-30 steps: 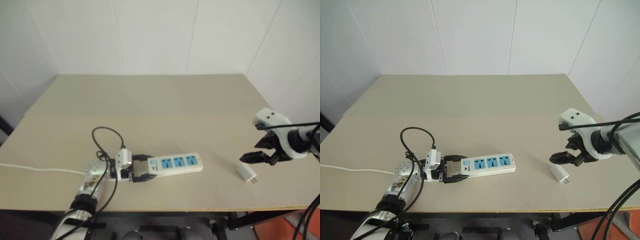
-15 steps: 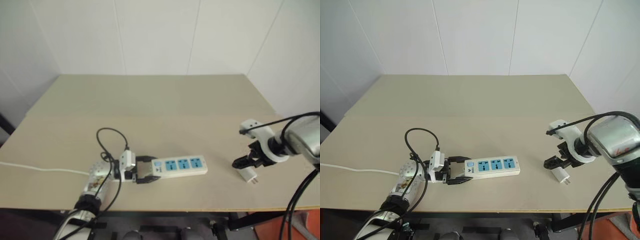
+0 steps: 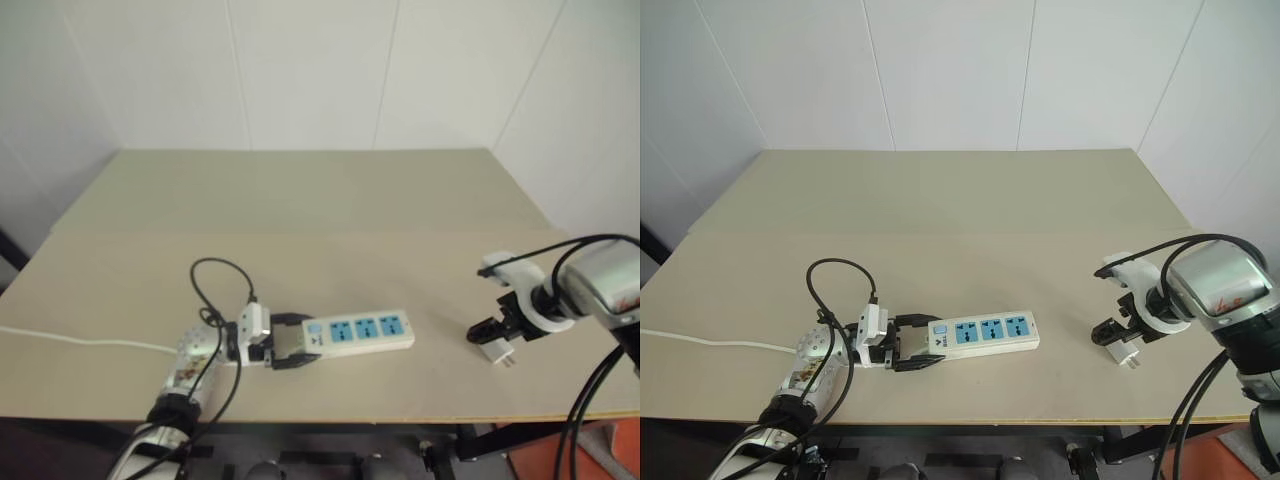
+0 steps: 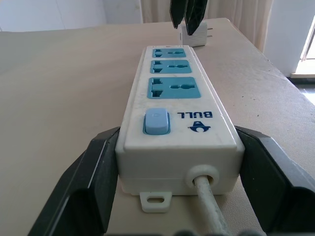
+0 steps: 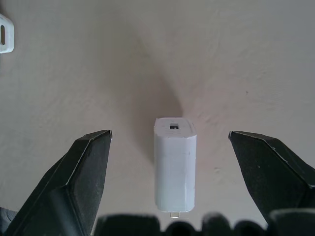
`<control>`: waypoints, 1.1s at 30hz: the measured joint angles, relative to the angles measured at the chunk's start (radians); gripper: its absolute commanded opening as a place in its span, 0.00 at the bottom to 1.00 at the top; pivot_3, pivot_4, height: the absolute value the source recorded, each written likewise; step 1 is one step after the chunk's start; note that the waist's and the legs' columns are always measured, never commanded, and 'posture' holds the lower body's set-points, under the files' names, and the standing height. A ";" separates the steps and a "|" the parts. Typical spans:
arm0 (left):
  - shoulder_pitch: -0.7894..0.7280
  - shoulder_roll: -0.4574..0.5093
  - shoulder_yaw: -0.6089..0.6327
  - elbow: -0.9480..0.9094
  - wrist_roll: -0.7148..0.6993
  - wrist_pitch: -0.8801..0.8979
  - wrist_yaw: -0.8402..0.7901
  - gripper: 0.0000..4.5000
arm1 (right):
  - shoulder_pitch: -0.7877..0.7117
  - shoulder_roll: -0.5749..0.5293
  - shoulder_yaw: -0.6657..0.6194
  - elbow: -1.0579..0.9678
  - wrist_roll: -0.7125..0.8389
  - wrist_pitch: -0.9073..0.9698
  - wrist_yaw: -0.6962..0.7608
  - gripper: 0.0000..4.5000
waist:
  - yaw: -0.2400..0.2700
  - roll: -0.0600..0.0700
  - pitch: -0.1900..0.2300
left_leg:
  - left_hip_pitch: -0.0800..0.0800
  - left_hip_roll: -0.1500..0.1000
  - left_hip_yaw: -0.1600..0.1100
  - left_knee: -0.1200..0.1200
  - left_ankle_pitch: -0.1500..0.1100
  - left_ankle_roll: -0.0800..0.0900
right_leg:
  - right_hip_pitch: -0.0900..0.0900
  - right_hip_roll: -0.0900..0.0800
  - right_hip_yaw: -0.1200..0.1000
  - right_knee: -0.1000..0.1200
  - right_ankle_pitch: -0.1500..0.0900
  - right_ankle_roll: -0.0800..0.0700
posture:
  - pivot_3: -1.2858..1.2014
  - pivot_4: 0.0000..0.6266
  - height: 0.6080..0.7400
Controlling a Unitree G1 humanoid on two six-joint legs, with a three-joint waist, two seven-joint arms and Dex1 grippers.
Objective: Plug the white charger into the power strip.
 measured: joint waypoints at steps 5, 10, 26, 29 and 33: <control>0.000 0.000 -0.001 0.000 0.000 0.000 0.006 0.72 | 0.000 0.008 0.015 0.027 -0.017 -0.015 0.001 1.00 | 0.001 0.000 0.000 | 0.000 0.000 0.000 0.000 0.000 0.000 | 0.000 0.000 0.000 0.000 0.000 0.000 | 0.52 0.24 1.00; 0.001 0.002 -0.002 -0.002 0.000 -0.002 0.008 0.72 | 0.000 0.017 0.038 0.054 -0.024 -0.039 0.009 1.00 | 0.000 0.000 0.000 | 0.000 0.000 0.000 0.000 0.000 0.000 | 0.000 0.000 0.000 0.000 0.000 0.000 | 0.52 0.24 1.00; 0.010 0.006 -0.010 -0.016 0.000 -0.004 0.018 0.72 | 0.006 0.027 0.080 0.070 -0.045 -0.081 0.023 0.25 | 0.000 0.000 0.000 | 0.000 0.000 0.000 0.000 0.000 0.000 | 0.000 0.000 0.000 0.000 0.000 0.000 | 0.52 0.24 1.00; 0.010 0.008 -0.011 -0.019 0.000 -0.004 0.017 0.72 | 0.006 -0.034 0.122 0.017 -0.066 -0.120 0.051 0.25 | 0.000 0.000 0.000 | 0.000 0.000 0.000 0.000 0.000 0.000 | 0.000 0.000 0.000 0.000 0.000 0.000 | 0.52 0.24 1.00; 0.009 0.023 -0.010 -0.019 -0.002 -0.002 0.009 0.72 | -0.021 -0.075 0.109 -0.054 -0.078 -0.204 0.116 0.25 | -0.006 0.001 0.000 | 0.001 0.000 0.000 0.000 0.000 0.000 | 0.000 0.000 0.000 0.000 0.000 0.000 | 0.52 0.24 1.00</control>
